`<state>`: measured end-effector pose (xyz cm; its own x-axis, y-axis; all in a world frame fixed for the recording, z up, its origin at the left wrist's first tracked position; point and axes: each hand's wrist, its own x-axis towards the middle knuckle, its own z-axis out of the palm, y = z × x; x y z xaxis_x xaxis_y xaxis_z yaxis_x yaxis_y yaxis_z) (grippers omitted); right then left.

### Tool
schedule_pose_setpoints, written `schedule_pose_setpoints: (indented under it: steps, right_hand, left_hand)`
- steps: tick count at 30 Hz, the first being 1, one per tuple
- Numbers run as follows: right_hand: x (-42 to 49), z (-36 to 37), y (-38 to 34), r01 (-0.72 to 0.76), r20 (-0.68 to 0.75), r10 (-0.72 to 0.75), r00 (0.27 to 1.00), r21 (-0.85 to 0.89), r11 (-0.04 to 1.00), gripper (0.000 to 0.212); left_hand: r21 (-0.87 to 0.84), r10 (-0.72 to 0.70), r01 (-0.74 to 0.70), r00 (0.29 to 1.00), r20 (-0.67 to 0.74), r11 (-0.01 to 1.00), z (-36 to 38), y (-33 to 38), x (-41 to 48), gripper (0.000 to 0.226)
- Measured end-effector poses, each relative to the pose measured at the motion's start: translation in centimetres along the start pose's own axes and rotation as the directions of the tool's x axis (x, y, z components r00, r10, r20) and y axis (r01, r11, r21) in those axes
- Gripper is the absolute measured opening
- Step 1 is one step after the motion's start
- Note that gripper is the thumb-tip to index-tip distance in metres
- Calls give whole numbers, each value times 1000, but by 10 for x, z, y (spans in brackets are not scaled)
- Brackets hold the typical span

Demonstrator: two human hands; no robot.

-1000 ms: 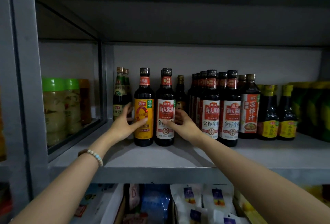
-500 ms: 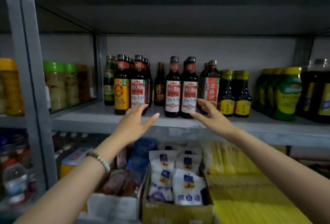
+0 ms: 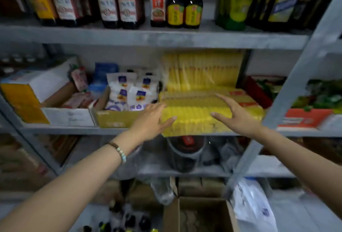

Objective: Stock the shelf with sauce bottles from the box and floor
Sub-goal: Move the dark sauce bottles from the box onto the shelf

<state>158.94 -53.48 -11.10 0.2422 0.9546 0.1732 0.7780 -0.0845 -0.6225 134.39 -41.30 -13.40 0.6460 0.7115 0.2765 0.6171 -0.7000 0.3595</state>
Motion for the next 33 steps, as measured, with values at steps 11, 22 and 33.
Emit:
schedule_pose_setpoints:
  steps: [11,22,33]
  right_hand:
    - [-118,137,195,-484,226,479,848,-33,874,53]
    - [-177,267,332,-620,407,603,686,-107,777,47]
    - [-245,378,517,-773,467,696,545,-41,633,57]
  left_hand:
    - [-13,-71,97,812,579,995,264,-13,-49,71]
    - [12,-215,322,604,767,947,439,-37,-117,64]
    - [-30,-252,463,534,807,886,658,-16,-168,70]
